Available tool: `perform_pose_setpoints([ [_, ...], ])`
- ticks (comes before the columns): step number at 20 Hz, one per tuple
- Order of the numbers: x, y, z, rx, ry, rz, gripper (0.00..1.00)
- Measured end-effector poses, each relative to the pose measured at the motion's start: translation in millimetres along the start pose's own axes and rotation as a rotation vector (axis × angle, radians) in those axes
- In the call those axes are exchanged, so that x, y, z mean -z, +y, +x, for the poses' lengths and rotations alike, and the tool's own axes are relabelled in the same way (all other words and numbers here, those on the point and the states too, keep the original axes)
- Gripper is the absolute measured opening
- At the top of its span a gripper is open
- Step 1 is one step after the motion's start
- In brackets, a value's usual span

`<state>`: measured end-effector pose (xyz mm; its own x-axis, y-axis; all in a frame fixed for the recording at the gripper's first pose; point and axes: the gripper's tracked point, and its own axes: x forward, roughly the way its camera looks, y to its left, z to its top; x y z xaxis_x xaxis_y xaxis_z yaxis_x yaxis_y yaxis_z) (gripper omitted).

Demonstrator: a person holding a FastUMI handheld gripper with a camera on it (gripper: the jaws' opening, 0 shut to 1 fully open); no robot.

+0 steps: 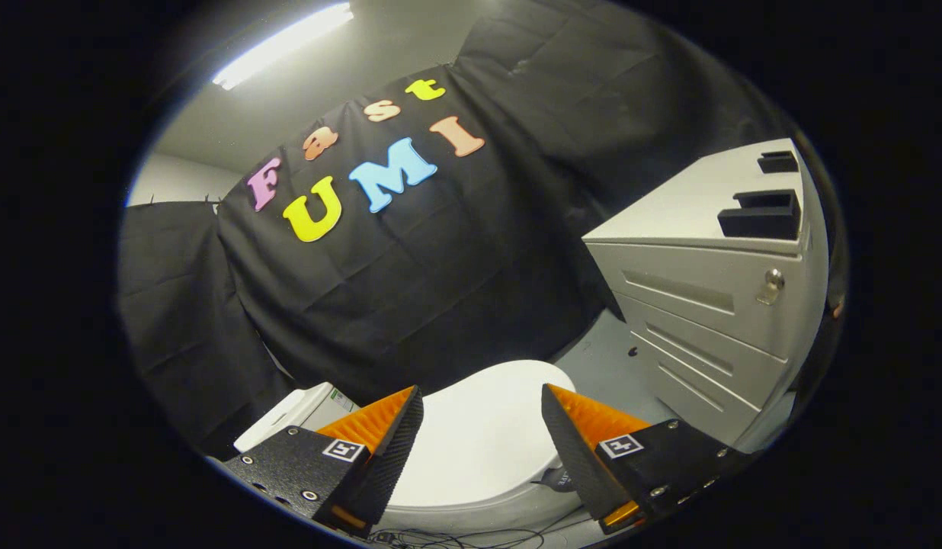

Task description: Open the toilet lid.

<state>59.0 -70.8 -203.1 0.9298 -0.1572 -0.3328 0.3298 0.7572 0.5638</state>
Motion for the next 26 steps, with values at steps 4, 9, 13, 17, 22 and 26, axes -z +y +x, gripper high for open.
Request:
perform_pose_setpoints([
  [4, 25, -19, 7, 0.033, 0.04, 0.111, 0.96],
  [9, 54, -51, 11, 0.127, 0.079, 0.218, 0.96],
  [13, 70, -70, 8, 0.191, 0.09, 0.317, 0.96],
  [17, 88, -85, 4, 0.244, 0.103, 0.397, 0.95],
  [22, 125, -92, 10, 0.27, 0.182, 0.487, 0.94],
  [26, 145, -90, 14, 0.257, 0.235, 0.502, 0.84],
])
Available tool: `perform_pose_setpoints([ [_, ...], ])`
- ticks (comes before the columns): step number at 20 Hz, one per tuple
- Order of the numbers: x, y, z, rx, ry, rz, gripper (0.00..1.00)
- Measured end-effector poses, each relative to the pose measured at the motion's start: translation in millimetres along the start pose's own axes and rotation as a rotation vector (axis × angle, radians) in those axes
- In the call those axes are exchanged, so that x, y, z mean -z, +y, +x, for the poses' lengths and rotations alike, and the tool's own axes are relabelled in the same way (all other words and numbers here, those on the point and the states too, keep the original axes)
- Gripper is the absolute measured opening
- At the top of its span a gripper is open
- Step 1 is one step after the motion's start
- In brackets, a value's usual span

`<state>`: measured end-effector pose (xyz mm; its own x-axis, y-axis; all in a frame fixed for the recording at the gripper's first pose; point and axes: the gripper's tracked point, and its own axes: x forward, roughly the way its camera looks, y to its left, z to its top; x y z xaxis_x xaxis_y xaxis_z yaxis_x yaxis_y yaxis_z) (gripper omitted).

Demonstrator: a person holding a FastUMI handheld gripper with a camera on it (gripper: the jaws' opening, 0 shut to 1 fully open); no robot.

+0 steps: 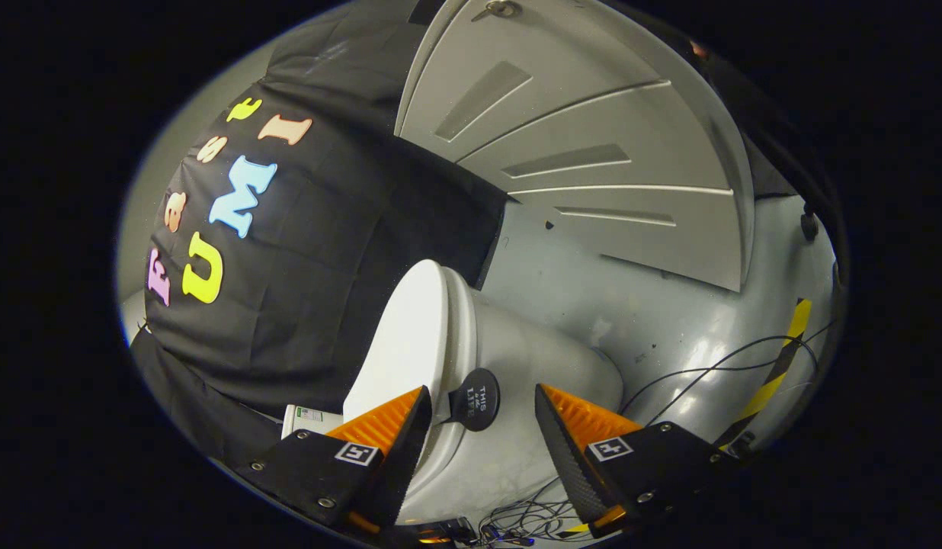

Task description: Open the toilet lid.

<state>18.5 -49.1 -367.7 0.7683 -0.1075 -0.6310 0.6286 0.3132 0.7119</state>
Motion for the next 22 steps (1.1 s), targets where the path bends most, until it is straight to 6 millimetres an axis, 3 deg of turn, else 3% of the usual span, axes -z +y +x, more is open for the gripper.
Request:
perform_pose_setpoints([
  [3, -4, -3, 0, 0.0, -0.014, 0.035, 0.76],
  [5, -9, -2, 0, -0.005, -0.03, 0.067, 0.67],
  [6, -12, 1, 1, -0.013, -0.038, 0.081, 0.57],
  [11, -11, 6, 7, -0.005, -0.008, 0.046, 0.39],
  [17, -16, 8, 6, -0.017, -0.017, 0.109, 0.02],
  [22, -21, 22, -3, 0.005, -0.016, 0.068, 0.0],
])
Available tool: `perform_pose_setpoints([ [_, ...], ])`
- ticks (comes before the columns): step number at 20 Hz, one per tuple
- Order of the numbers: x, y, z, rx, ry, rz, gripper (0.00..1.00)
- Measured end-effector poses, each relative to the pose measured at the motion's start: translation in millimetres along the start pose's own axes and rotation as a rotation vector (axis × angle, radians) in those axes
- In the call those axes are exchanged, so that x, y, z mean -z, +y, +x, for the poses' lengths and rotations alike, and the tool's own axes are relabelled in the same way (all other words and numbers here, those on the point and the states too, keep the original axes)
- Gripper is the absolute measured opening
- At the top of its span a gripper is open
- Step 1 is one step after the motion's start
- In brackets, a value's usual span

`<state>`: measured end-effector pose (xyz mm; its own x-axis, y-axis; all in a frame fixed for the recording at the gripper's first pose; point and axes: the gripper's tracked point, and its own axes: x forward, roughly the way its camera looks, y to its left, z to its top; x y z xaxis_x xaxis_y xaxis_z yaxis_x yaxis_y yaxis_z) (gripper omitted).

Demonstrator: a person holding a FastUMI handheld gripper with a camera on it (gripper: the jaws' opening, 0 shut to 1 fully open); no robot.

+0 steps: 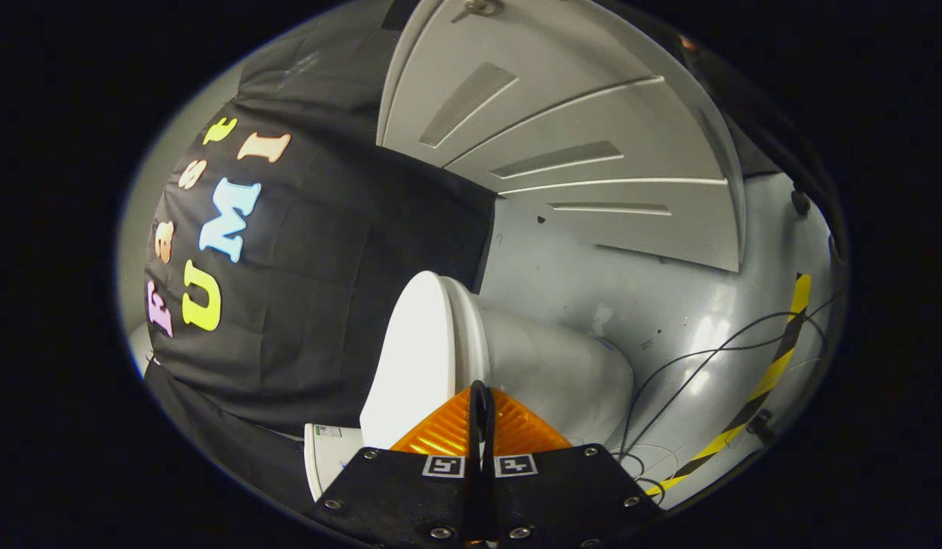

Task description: Open the toilet lid.

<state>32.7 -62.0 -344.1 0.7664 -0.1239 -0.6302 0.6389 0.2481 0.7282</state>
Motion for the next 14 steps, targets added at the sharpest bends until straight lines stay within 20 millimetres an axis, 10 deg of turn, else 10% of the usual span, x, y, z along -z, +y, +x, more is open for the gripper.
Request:
perform_pose_setpoints([
  [14, -18, 125, -60, -0.121, -0.037, -0.158, 0.0],
])
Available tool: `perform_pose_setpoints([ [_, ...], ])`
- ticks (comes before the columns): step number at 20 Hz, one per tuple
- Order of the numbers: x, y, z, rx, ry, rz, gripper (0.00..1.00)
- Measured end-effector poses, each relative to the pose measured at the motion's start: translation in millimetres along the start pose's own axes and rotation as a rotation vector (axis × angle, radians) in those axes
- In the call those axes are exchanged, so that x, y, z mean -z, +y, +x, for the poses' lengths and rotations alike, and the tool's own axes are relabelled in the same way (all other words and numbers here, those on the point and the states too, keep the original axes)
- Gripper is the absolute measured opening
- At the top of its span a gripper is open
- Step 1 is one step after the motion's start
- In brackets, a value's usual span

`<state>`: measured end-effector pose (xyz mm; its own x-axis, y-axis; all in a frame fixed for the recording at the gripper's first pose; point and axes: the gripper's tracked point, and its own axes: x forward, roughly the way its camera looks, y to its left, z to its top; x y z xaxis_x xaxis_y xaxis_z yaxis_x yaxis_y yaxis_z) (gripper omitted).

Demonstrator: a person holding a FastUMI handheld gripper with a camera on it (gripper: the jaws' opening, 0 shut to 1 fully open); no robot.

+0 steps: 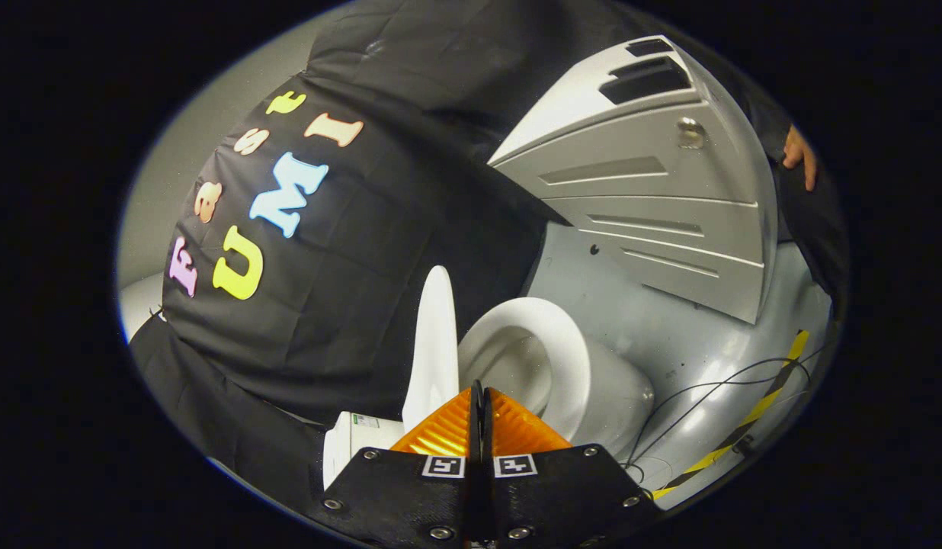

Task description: Open the toilet lid.

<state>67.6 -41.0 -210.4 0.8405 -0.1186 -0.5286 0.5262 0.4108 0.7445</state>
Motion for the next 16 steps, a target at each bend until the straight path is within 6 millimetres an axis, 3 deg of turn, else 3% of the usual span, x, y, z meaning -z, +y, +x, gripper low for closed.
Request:
perform_pose_setpoints([
  [7, 0, 57, -18, -0.054, -0.009, -0.108, 0.0],
  [16, 15, 127, -39, -0.125, -0.041, -0.277, 0.0],
])
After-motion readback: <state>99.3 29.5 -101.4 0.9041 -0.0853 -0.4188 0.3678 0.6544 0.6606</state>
